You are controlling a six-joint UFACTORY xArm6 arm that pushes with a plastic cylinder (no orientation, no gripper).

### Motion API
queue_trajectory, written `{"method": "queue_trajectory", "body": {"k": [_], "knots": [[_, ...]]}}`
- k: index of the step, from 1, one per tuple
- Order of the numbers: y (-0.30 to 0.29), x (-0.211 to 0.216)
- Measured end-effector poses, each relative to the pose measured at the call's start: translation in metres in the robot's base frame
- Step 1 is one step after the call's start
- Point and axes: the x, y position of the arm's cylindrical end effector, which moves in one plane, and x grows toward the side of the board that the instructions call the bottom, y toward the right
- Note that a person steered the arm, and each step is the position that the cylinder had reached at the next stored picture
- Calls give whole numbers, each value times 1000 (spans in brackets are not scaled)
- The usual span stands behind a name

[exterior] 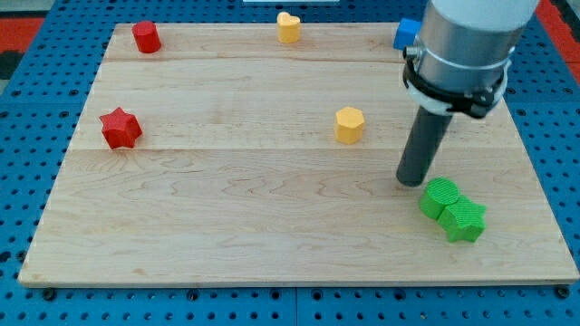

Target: Place the blue cube blue triangle diagonal to each other

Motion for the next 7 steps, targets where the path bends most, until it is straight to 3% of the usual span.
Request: {"method": "queue_trajectory", "body": {"k": [2, 3, 4, 5, 6, 7], "knots": [[-24, -30], [-25, -69], [-62, -102], [-42, -146], [14, -188], [72, -190]]}}
